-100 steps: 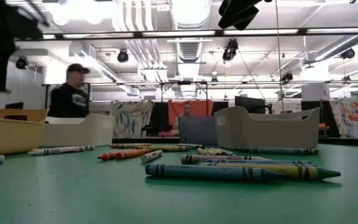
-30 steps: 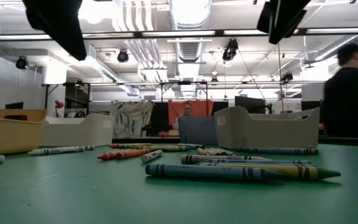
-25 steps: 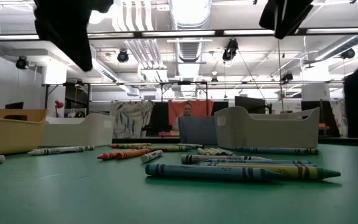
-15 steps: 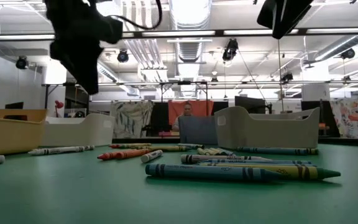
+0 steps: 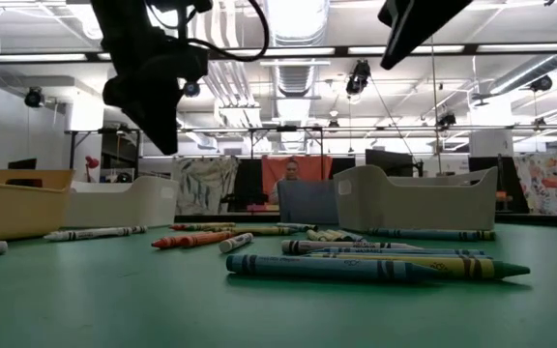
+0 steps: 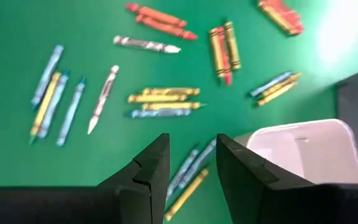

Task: Sort crayons
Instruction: Put the white crayon into the black bin

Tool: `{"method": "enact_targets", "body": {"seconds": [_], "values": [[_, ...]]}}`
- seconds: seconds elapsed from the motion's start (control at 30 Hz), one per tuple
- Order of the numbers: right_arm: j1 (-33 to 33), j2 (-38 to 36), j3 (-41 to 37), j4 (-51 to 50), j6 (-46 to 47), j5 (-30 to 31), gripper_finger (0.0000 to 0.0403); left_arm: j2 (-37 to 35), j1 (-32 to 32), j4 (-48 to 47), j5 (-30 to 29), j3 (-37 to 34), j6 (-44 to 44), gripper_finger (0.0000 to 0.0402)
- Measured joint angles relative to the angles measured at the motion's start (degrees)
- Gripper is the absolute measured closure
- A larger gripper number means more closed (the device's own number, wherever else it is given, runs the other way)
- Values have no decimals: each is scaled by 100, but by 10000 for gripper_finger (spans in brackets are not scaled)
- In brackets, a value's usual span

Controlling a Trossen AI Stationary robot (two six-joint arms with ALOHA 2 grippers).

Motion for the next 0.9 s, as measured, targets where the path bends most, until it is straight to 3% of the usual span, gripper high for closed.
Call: {"method": "enact_targets", "body": {"seconds": [0.33, 0.63, 0.9], "values": [[-8, -2, 0, 89, 320, -76, 284, 0, -728, 1417, 3, 0, -319, 349], [80, -2, 0, 24, 1549, -1300, 284, 2, -1440, 2123, -202, 0, -1369, 349], [534, 0, 0, -38, 2089, -1368, 284, 487, -1963, 2878, -482, -7, -1713, 349]]}}
